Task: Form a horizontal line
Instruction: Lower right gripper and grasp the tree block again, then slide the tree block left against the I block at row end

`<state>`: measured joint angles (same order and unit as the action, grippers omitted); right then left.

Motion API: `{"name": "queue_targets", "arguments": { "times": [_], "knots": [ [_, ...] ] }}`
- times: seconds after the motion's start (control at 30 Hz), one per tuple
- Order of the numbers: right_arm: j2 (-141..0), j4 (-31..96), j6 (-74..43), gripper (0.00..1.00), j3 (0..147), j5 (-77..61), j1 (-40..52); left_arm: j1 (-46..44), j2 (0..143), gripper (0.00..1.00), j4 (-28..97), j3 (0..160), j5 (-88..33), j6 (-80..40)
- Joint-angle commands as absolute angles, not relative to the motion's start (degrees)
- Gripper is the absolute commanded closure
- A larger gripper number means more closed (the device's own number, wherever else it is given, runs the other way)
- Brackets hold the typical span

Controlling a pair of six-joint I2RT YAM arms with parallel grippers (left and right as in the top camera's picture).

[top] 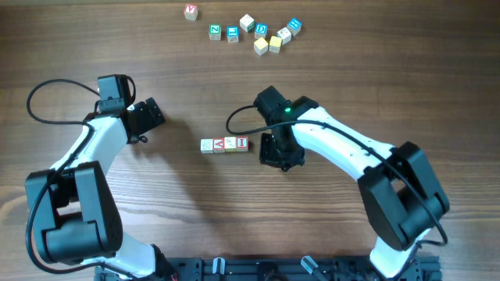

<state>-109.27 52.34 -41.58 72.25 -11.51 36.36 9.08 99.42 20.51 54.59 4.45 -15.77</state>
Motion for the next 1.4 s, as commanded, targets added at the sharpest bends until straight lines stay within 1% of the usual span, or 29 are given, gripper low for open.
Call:
{"name": "queue_targets", "arguments": {
  "times": [0.0, 0.27, 0.43, 0.57, 0.73, 0.83, 1.03, 1.37],
  "knots": [
    [-111.61, 49.98, -42.13, 0.96, 71.88, -10.39, 36.8, 9.28, 99.44, 0.0, 20.36, 54.76, 4.14, -15.88],
    [-111.61, 44.53, -41.89, 0.96, 71.88, -9.39, 36.29, 9.28, 99.44, 0.0, 20.36, 54.76, 4.14, -15.88],
    [-111.61, 44.18, -41.39, 0.96, 71.88, -9.5, 36.29, 9.28, 99.44, 0.0, 20.36, 54.76, 4.14, -15.88],
    [-111.61, 46.87, -37.28, 0.96, 71.88, -13.19, 36.29, 9.28, 99.44, 0.0, 20.36, 54.76, 4.14, -15.88],
    [-111.61, 52.36, -35.55, 0.96, 71.88, -11.51, 34.59, 9.28, 99.44, 0.0, 20.36, 54.76, 4.14, -15.88],
    [-111.61, 52.97, -35.86, 0.96, 71.88, -10.46, 31.9, 9.28, 99.44, 0.0, 20.36, 54.76, 4.14, -15.88],
    [-111.61, 49.1, -36.21, 0.96, 71.88, -10.37, 26.98, 9.28, 99.44, 0.0, 20.36, 54.76, 4.14, -15.88],
    [-111.61, 44.64, -37.89, 0.96, 71.88, -14.35, 27.05, 9.28, 99.44, 0.0, 20.36, 54.76, 4.14, -15.88]
  ]
}}
